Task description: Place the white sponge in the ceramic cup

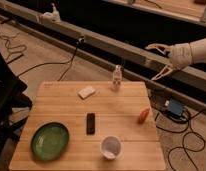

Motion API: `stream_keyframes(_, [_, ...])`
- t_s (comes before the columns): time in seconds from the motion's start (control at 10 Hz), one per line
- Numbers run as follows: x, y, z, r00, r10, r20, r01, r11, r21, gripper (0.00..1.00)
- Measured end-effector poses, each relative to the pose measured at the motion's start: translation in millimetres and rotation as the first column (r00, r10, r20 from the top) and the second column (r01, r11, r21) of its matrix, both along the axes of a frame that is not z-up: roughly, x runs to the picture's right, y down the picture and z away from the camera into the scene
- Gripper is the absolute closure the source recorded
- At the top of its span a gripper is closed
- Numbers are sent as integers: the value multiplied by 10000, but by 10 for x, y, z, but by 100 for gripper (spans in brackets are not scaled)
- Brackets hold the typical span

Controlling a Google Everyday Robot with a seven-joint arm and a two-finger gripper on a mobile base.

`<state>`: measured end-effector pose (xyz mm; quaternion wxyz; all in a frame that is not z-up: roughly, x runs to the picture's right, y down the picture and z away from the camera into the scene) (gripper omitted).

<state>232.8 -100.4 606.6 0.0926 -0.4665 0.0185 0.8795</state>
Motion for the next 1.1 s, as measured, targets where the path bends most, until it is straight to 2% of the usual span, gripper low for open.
stream_keyframes(0.2, [-36, -5, 9, 10000, -64, 32, 64, 10000, 8, 22])
stream_keyframes(0.3, [-17, 18, 23, 9996, -257, -122, 257, 9996, 61, 22])
stream_keyframes(0.4, [43, 89, 80, 9957, -752, -535, 763, 9969, 180, 22])
stream_keyframes(0.5, [77, 125, 127, 9897, -1137, -865, 1167, 9927, 301, 22])
stream_keyframes(0.6, [136, 197, 232, 9661, -2036, -1589, 2147, 9751, 557, 22])
stream_keyframes(0.7, [170, 252, 328, 9232, -3021, -2377, 3288, 9409, 809, 22])
stream_keyframes(0.8, [146, 278, 417, 8627, -3961, -3145, 4454, 8896, 1013, 22])
stream_keyframes(1.0, [49, 260, 480, 7811, -4860, -3921, 5673, 8147, 1203, 22])
stream_keyframes(1.1, [33, 253, 490, 7516, -5104, -4178, 6040, 7872, 1248, 22])
